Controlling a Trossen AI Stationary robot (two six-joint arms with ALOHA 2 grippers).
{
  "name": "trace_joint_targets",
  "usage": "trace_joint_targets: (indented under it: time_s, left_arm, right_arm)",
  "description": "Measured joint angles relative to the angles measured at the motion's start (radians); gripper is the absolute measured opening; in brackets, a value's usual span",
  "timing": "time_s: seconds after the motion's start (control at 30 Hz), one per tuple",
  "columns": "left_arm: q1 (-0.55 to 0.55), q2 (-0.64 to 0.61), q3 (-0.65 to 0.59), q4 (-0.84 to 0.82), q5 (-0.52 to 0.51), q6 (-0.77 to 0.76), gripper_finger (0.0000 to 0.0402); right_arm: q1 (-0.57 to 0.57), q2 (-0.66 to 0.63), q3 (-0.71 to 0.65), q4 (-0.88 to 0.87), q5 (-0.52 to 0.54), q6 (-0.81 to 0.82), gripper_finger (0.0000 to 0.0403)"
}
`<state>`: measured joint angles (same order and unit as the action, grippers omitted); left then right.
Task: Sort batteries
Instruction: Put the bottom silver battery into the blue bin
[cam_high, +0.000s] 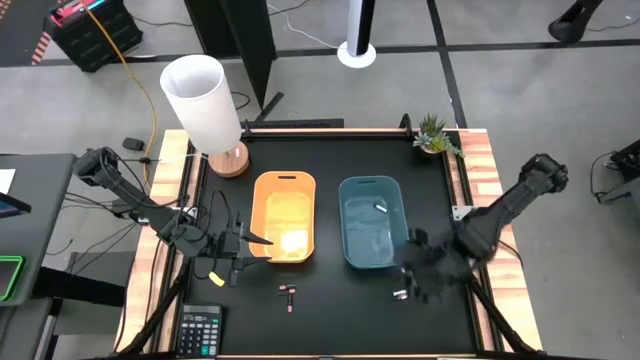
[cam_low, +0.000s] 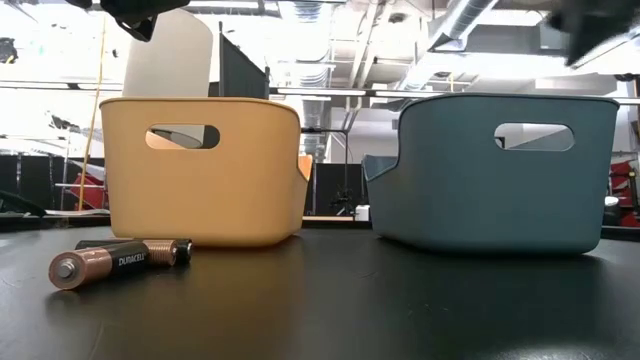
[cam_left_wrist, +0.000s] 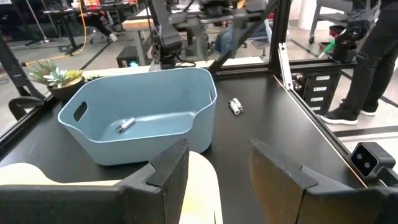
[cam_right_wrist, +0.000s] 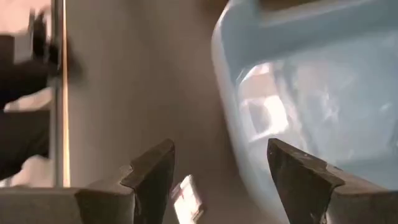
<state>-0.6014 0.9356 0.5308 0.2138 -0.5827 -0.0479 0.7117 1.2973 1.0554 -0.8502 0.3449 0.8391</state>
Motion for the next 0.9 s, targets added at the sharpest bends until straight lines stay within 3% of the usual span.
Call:
trace_joint_targets:
  time_s: [0.2,0.4,0.63,0.9]
  left_arm:
    - [0.0,0.0,0.0,0.0,0.0,0.001,0.0158]
    - [0.0,0.0,0.0,0.001,0.0,-0.001,0.0158]
    - [0.0,0.0,0.0,0.002,0.0,-0.001,0.0158]
    - [0.0,0.0,0.0,0.008,-0.003,-0.017,0.0158]
  right_arm:
    - [0.188,0.114,0.0,-0.035,0.002,0.229,0.025]
    - [0.278,0.27,0.0,-0.015,0.001,0.279,0.023]
    - [0.271,0.393,0.0,0.032,-0.001,0.24,0.0219]
    - [0.226,0.429,0.0,0.057,-0.035,0.137,0.0218]
